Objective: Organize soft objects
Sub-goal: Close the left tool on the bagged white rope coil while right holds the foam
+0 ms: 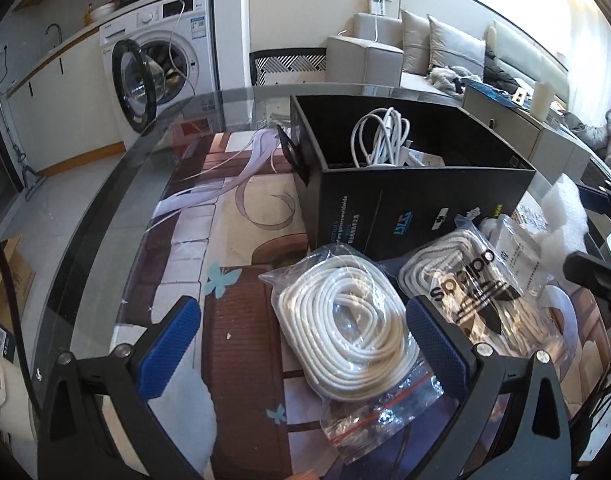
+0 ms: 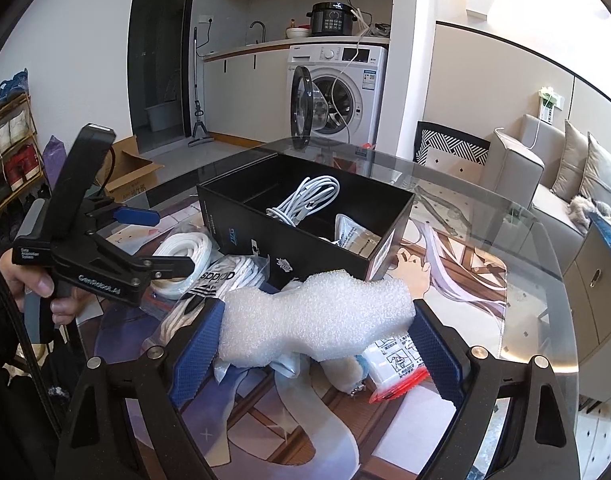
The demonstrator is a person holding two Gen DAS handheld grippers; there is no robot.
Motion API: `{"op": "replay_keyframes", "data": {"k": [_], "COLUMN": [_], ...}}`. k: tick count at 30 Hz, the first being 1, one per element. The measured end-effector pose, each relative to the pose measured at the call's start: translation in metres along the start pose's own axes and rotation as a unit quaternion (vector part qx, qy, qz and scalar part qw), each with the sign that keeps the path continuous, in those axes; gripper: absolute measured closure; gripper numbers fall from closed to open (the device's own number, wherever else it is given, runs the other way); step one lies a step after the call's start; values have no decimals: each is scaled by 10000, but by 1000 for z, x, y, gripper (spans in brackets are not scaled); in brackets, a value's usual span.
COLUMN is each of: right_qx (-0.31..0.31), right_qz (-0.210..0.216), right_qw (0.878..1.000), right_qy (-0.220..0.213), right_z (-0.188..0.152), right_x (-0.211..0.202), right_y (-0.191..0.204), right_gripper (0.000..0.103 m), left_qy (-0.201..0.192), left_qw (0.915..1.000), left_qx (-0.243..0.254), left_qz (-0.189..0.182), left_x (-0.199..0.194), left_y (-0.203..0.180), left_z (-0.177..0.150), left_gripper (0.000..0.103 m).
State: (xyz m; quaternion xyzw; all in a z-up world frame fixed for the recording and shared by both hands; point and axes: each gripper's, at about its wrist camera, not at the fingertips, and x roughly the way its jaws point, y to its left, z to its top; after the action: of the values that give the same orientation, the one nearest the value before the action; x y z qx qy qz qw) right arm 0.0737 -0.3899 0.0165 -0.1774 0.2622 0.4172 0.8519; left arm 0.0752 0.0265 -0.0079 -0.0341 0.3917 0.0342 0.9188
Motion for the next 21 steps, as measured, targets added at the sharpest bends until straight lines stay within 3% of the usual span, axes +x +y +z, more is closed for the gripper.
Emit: {"op": "replay_keyframes", "data": {"k": [21], "right_qx": [-17], "right_qz": [-23], "right_qw": [10000], "right_qy": [-21], "right_z": [0], "right_x": [-5], "right_y": [-1], "right_gripper": [11], "left_qy": [416], "left_qw": [9985], "left_qx": [302], "left_qz": [164], "left_x": [11], "left_y": [1], "left_z": [4], "left_gripper": [0]}}
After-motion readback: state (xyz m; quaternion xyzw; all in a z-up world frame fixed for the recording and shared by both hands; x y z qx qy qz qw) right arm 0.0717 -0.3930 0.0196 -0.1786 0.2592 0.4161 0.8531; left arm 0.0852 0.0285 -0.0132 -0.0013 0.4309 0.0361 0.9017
